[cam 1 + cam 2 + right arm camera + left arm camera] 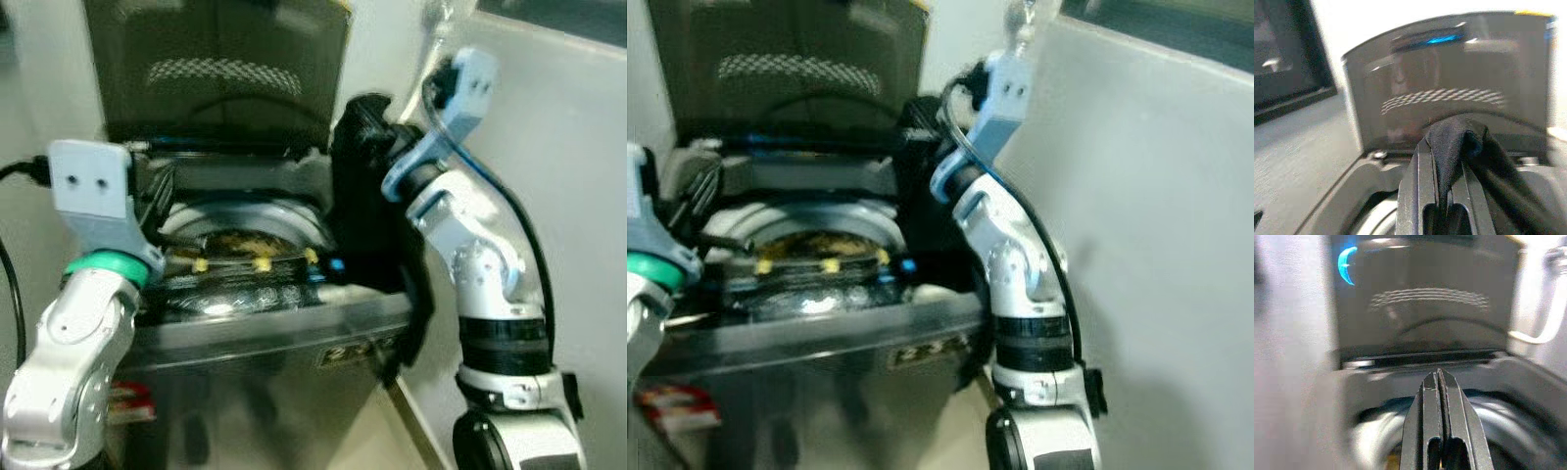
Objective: Clothes washing
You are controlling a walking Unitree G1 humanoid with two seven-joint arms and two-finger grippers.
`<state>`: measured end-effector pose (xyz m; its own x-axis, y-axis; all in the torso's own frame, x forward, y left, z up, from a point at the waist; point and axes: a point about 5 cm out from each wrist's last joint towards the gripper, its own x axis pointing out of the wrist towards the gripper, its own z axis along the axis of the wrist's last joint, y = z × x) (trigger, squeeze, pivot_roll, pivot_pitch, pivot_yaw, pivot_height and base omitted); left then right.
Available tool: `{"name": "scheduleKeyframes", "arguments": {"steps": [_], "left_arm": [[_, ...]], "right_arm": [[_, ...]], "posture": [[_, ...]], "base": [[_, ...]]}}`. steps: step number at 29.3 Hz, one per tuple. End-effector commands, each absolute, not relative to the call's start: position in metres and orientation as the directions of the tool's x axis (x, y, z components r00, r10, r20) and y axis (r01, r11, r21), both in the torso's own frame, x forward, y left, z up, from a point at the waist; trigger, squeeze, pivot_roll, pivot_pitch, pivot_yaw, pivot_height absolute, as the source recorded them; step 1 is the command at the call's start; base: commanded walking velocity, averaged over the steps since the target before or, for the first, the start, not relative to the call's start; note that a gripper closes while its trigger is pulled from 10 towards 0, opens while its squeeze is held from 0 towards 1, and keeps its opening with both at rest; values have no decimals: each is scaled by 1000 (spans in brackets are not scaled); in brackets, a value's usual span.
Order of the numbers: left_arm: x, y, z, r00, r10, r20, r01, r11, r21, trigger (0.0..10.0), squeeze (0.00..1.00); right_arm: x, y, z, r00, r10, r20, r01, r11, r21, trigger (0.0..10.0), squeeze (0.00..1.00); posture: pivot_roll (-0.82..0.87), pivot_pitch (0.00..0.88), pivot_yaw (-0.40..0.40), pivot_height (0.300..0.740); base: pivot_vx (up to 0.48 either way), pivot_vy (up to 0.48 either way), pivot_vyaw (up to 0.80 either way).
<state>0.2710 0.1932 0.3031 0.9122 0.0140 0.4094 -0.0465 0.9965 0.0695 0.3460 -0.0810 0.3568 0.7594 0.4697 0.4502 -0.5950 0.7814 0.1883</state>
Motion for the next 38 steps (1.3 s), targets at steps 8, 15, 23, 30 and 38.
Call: {"name": "scheduleKeyframes", "arguments": {"steps": [8, 15, 23, 30, 38], "left_arm": [[270, 192, 300, 923, 23, 383, -49, 997, 58, 10000, 0], [274, 192, 289, 954, 44, 296, -53, 998, 22, 10000, 0], [275, 199, 283, 959, 105, 264, -107, 994, -7, 10000, 0], [279, 200, 289, 953, 121, 277, -148, 986, 80, 10000, 0], [288, 193, 295, 955, 96, 282, -132, 985, 112, 10000, 0]], "right_arm": [[343, -84, 362, 748, 466, 473, -600, 779, 180, 10000, 0], [343, -83, 362, 748, 470, 468, -602, 777, 181, 10000, 0], [343, -82, 361, 749, 473, 464, -603, 778, 180, 10000, 0], [347, -79, 361, 761, 464, 453, -588, 788, 180, 10000, 0], [355, -77, 422, 682, 347, 644, -621, 740, 259, 10000, 0]], "posture": [[91, 27, -91, 740], [90, 36, -93, 740], [89, 36, -93, 740], [77, 35, -86, 740], [76, 34, -72, 740]], "base": [[0, -120, 0], [86, -106, 0], [0, 0, 0], [0, 0, 0], [0, 0, 0]]}}
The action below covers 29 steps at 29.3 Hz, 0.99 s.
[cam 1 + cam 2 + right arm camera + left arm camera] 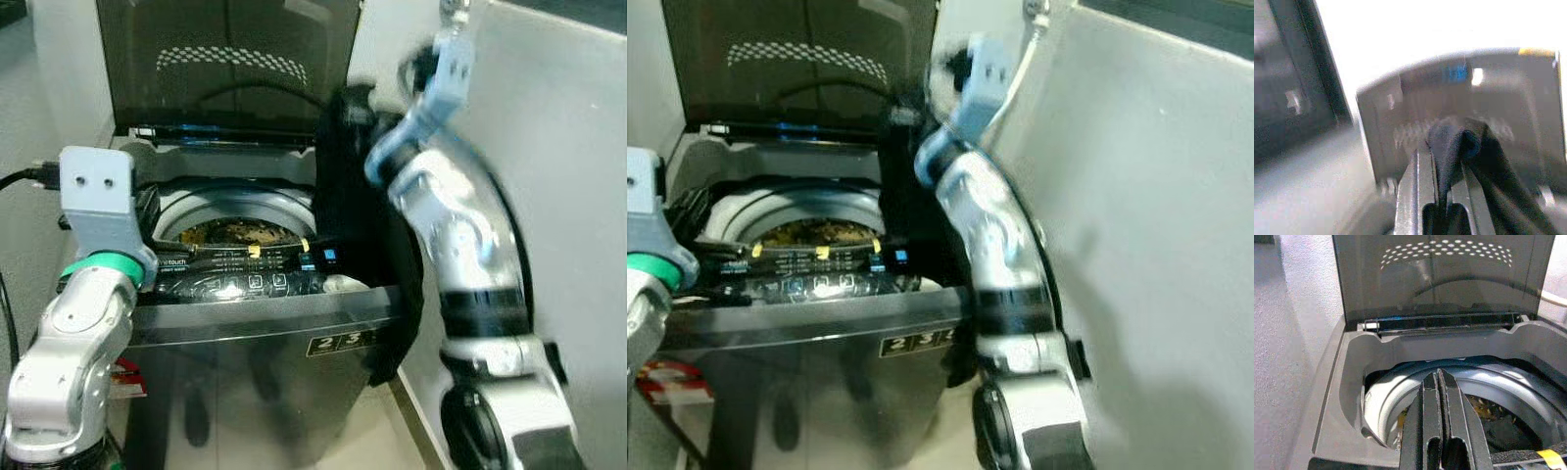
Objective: Clothes washing
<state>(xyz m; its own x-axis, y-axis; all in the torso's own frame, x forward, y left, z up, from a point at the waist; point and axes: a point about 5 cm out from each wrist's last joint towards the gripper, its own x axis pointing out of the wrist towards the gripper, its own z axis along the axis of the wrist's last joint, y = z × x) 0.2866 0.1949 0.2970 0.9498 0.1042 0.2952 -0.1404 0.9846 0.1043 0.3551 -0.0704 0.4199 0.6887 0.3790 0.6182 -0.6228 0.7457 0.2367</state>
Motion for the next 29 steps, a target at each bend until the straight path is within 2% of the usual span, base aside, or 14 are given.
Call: {"name": "scheduleKeyframes", "arguments": {"steps": [1, 3, 7, 29], "left_arm": [[290, 191, 297, 952, 94, 290, -138, 981, 135, 10000, 0], [291, 188, 299, 950, 77, 302, -127, 981, 147, 10000, 0], [293, 189, 301, 949, 77, 306, -137, 975, 177, 10000, 0], [292, 183, 307, 948, 40, 316, -97, 981, 166, 10000, 0]], "right_arm": [[355, -77, 437, 669, 347, 658, -630, 734, 253, 10000, 0], [360, -72, 430, 686, 411, 600, -592, 795, 133, 10000, 0], [364, -67, 411, 718, 434, 545, -574, 811, 110, 10000, 0], [376, -73, 395, 751, 400, 525, -549, 821, 160, 10000, 0]], "posture": [[81, 32, -78, 740], [78, 32, -79, 740], [85, 34, -77, 740], [86, 32, -77, 740]], "base": [[0, 0, 0], [0, 0, 0], [0, 0, 497], [0, 0, 800]]}}
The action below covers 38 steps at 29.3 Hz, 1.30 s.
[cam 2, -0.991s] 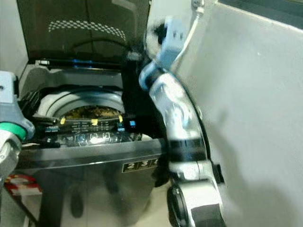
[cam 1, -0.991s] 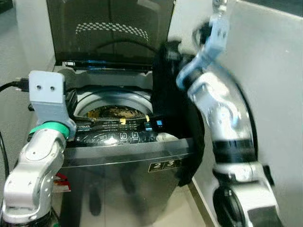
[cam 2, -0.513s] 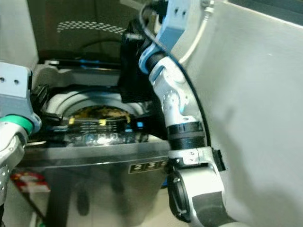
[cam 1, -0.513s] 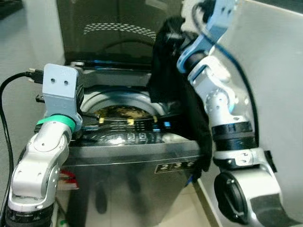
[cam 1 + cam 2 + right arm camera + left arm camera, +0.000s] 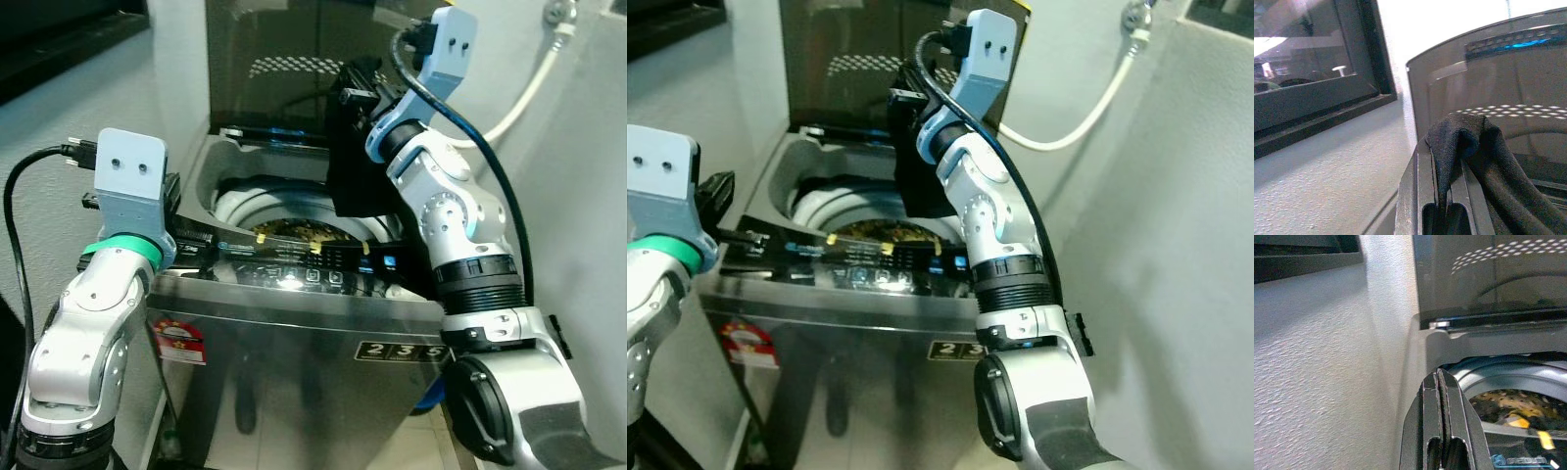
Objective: Clothes washing
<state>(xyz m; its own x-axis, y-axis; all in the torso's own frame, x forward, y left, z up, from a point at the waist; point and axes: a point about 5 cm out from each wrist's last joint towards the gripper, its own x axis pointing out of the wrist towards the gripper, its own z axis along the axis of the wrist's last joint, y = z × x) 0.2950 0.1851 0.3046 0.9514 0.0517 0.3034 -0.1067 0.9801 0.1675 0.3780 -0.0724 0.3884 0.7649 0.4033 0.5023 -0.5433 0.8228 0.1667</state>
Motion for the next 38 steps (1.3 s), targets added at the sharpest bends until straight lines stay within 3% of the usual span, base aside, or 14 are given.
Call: {"name": "scheduleKeyframes", "arguments": {"steps": [1, 9, 28, 38], "left_arm": [[292, 183, 307, 947, 45, 318, -98, 983, 154, 10000, 0], [291, 185, 307, 946, 60, 320, -106, 986, 128, 10000, 0], [289, 182, 304, 951, 34, 308, -73, 991, 115, 10000, 0], [293, 178, 305, 954, -2, 299, -35, 993, 116, 10000, 0]], "right_arm": [[376, -73, 394, 753, 399, 523, -548, 821, 162, 10000, 0], [375, -74, 393, 761, 388, 519, -533, 830, 161, 10000, 0], [374, -73, 371, 804, 369, 465, -506, 837, 210, 10000, 0], [377, -103, 405, 806, 134, 577, -343, 899, 271, 10000, 0]], "posture": [[86, 30, -77, 740], [87, 27, -78, 740], [78, 45, -84, 740], [77, 42, -82, 740]], "base": [[0, 0, 800], [0, 0, 800], [0, 0, 0], [0, 0, 0]]}}
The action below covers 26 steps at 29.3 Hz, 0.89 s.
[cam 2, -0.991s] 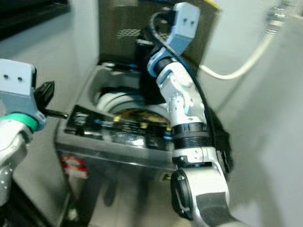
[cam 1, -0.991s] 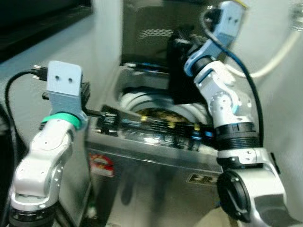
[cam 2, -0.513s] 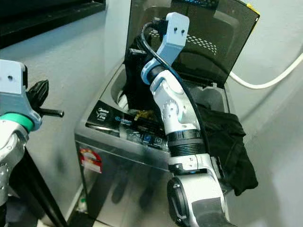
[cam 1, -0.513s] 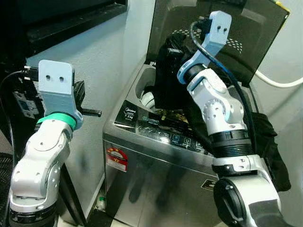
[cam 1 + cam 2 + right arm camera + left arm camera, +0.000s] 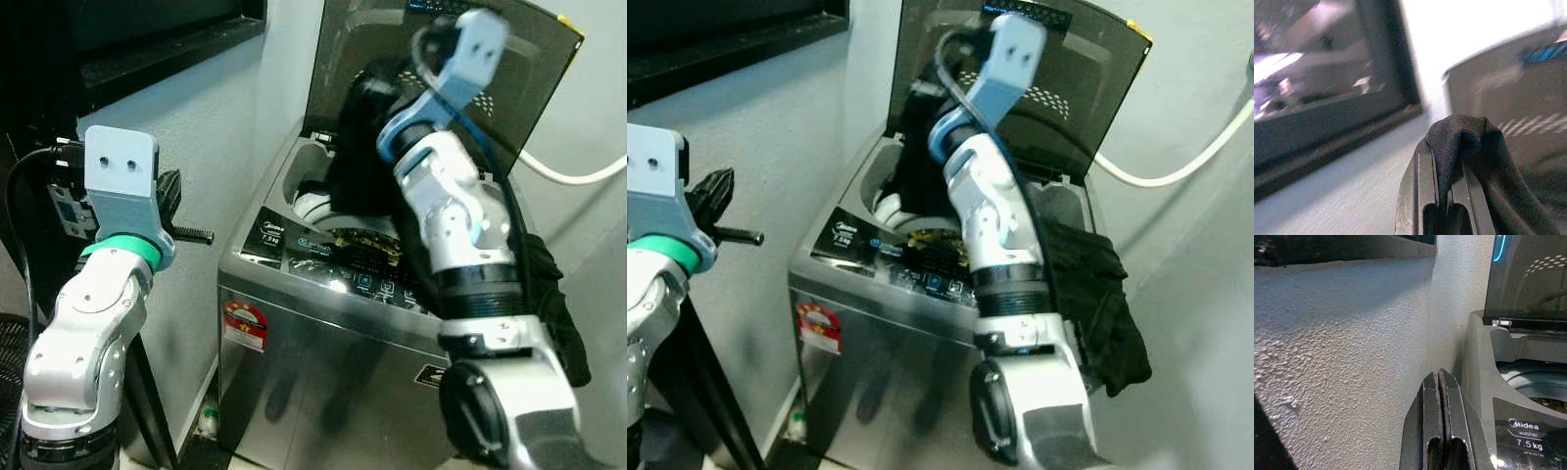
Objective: Clothes washing
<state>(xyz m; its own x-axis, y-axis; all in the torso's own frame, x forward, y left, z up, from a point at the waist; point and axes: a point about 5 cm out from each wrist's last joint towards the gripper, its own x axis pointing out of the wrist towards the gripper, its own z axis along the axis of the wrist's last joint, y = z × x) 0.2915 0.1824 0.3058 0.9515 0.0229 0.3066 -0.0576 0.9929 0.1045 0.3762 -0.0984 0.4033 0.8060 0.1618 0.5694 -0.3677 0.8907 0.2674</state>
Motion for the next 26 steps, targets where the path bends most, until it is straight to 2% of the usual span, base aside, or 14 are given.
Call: {"name": "scheduleKeyframes", "arguments": {"steps": [1, 7, 12, 22, 26], "left_arm": [[294, 176, 305, 953, -10, 303, -23, 994, 107, 10000, 0], [294, 176, 306, 952, -9, 306, -22, 995, 98, 10000, 0], [294, 177, 306, 952, -6, 306, -23, 996, 92, 10000, 0], [293, 173, 304, 955, -49, 294, 22, 995, 95, 10000, 0], [294, 169, 298, 962, -83, 258, 55, 992, 115, 10000, 0]], "right_arm": [[378, -103, 405, 809, 133, 572, -335, 905, 263, 10000, 0], [377, -101, 400, 818, 145, 557, -337, 905, 260, 10000, 0], [377, -100, 392, 837, 156, 525, -332, 907, 260, 10000, 0], [376, -96, 392, 836, 144, 529, -310, 920, 239, 10000, 0], [377, -99, 391, 845, 125, 520, -291, 923, 251, 10000, 0]], "posture": [[77, 42, -82, 740], [79, 41, -82, 740], [76, 40, -78, 740], [78, 41, -78, 740], [76, 38, -76, 740]], "base": [[270, 0, 0], [365, 0, 0], [377, 0, -800], [372, 0, 0], [0, 0, 0]]}}
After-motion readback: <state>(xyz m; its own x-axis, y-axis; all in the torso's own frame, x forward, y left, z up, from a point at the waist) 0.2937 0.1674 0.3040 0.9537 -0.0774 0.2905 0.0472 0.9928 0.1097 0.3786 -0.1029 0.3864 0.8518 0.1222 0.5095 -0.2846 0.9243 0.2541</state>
